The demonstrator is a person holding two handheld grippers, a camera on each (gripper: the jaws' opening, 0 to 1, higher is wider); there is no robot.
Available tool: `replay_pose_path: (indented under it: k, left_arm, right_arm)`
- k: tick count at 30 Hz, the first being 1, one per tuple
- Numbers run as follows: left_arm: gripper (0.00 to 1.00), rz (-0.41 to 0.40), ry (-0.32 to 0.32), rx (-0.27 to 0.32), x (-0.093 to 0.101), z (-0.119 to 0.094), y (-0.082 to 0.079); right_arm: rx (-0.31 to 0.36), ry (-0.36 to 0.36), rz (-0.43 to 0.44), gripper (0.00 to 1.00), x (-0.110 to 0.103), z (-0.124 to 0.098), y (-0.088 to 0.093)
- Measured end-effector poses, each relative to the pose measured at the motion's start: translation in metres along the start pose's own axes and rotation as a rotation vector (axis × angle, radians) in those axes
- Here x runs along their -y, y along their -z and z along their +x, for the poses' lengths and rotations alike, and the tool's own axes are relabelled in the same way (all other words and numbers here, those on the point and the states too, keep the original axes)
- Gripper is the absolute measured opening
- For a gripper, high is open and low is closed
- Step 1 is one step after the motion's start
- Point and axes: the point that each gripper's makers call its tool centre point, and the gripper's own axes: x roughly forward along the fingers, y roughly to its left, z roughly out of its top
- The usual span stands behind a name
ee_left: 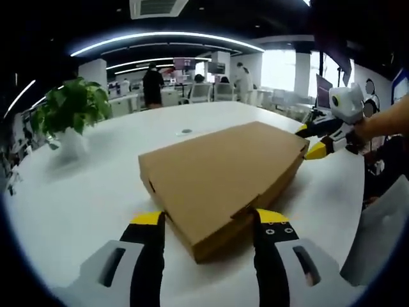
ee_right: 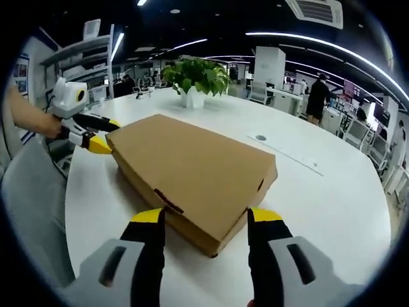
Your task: Operate the shoe box by opening the lid, removing the specified soft item, and placing it in the target area until the item is outside and the box remains undamaged.
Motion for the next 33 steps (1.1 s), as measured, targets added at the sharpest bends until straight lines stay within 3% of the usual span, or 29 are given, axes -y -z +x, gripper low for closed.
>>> replay_pose_path:
  k: [22,33]
  left_arm:
    - [0.52,0.015,0.010,-0.007,-0.001,-0.001,0.001]
    - [0.51,0.021,0.021,-0.011,-0.013,-0.008,0.004]
  right_arm:
    - [-0.002,0.006,0.033,0.46,-0.003,0.000,0.001]
    - [-0.004,0.008,0.036,0.45,-0.017,0.003,-0.001]
